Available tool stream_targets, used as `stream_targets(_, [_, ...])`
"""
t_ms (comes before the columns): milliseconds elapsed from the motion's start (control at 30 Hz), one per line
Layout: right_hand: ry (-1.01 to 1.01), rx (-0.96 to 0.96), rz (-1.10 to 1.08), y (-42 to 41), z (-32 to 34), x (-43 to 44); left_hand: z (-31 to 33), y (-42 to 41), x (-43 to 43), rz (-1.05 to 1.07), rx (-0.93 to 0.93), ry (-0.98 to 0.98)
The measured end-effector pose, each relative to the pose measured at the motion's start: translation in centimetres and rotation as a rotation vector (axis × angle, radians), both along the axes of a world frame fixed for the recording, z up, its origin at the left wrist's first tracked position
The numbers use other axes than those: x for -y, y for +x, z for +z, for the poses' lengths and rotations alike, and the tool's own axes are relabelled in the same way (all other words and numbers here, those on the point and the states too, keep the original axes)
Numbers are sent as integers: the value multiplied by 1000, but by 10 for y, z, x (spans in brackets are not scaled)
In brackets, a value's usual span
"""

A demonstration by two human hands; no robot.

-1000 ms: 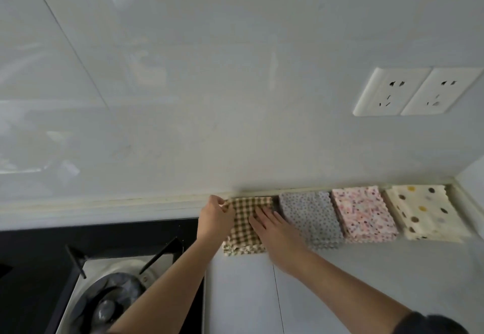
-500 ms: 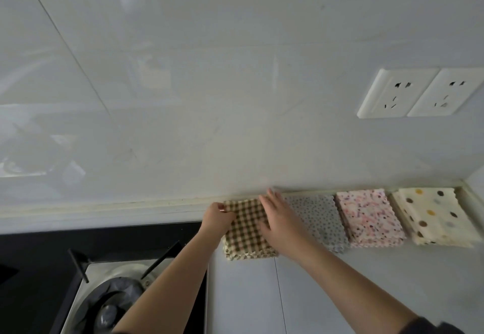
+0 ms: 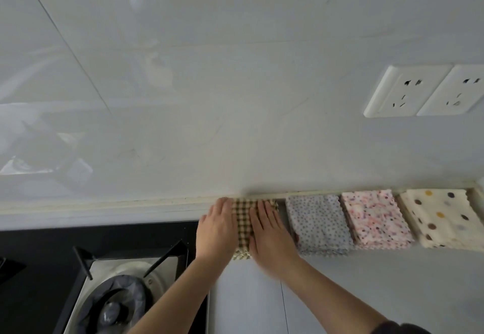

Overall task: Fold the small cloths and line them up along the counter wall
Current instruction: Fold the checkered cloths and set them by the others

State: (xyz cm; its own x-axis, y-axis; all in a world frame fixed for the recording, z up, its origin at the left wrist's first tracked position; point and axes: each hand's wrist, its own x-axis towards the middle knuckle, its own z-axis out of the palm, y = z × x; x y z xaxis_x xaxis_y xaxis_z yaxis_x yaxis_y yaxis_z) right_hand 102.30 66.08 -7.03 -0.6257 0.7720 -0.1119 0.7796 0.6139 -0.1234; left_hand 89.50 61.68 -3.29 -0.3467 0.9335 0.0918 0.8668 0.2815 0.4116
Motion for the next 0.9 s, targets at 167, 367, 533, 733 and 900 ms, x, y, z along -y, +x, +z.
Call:
stream_targets(167, [-15, 35, -20, 3, -3, -4, -37, -13, 17, -292, -326, -280])
stream_targets(367, [-53, 63, -26, -6, -12, -4, -38, -10, 12, -308, -363, -482])
stream_targets(533, [-20, -17, -97, -3, 12, 20, -8, -11, 30, -251, -220, -443])
stream_targets(733, [-202, -510, -254, -14, 54, 141, 44, -40, 162, -159, 159, -8])
stream_targets(900, [-344, -700, -237, -60, 89, 289, 73, -91, 319, -101, 300, 136])
